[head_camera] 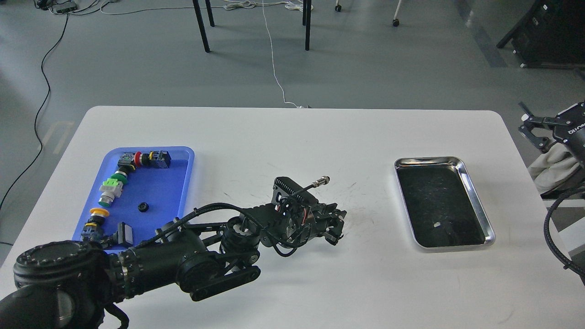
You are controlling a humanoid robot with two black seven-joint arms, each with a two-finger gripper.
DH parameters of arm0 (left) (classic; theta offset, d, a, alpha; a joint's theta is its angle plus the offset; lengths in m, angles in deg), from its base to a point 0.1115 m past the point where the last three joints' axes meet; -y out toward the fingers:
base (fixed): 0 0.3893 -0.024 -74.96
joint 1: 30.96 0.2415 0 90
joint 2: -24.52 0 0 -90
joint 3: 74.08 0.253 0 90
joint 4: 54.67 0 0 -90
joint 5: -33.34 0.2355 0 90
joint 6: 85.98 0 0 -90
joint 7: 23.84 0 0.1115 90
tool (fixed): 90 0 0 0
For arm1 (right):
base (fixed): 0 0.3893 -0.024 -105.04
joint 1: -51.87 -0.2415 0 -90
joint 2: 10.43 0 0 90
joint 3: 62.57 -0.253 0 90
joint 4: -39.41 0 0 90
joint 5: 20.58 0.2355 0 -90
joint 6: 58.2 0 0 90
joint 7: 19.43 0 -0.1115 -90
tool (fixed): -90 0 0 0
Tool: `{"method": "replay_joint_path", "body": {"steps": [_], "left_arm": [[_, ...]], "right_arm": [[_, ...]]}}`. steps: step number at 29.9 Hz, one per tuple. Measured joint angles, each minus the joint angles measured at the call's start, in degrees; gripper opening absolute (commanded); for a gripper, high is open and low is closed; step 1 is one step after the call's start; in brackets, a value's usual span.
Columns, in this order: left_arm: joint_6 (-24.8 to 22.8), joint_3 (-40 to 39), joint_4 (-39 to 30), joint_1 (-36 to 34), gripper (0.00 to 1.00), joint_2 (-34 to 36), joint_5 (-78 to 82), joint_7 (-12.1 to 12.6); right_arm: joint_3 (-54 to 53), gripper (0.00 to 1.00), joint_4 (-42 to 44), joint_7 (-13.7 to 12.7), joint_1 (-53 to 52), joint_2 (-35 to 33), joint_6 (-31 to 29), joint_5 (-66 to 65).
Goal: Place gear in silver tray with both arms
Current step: 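Carry the gear to the table middle and open the left gripper, then retract the left arm and move the right gripper toward the gear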
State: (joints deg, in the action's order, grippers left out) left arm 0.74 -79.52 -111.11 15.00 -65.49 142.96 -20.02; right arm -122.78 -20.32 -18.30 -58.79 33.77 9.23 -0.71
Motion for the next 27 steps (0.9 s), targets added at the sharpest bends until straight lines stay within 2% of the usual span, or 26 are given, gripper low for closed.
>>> {"method": "replay_joint_path", "body": {"steps": [2,3,9,12,19,23,27], "left_arm": [[0.0,0.0,0.0,0.0,0.93,0.0,-0.2,-0.1],[0.1,0.0,0.0,0.0,0.96,0.0,-0.5,-0.1],[2.0,-1.2,-0.1,-0.8,0.98,0.0,-7.3,-0.1],[2.4,-6.4,-0.1,-2.6,0.98,0.0,-11.2,-0.1],[4.1,-24.0,-1.5,-4.3,0.98,0.3,-21.1,-0.1],[5.7,-31.7,-4.4,-4.4,0.98,7.6,-32.9,-0.1],[7.6,-35.2,-6.2,-3.8,0.98,17.4,-47.6,-0.2]], "right_arm": [[0.0,0.99,0.0,0.0,0.0,0.0,0.0,0.0],[0.0,0.99,0.0,-0.1,0.0,0.0,0.1,0.0],[0.0,0.99,-1.2,-0.2,-0.5,-0.7,0.5,-0.1],[0.0,0.99,-3.6,-0.2,-0.9,-1.6,1.5,-0.2],[0.1,0.99,-12.6,-0.3,-2.2,-5.8,5.6,-4.1],[3.9,0.99,-15.9,-0.3,-4.9,-9.4,6.6,-8.4],[14.9,0.99,-18.2,-0.3,-14.2,-12.2,6.9,-12.9]]}}
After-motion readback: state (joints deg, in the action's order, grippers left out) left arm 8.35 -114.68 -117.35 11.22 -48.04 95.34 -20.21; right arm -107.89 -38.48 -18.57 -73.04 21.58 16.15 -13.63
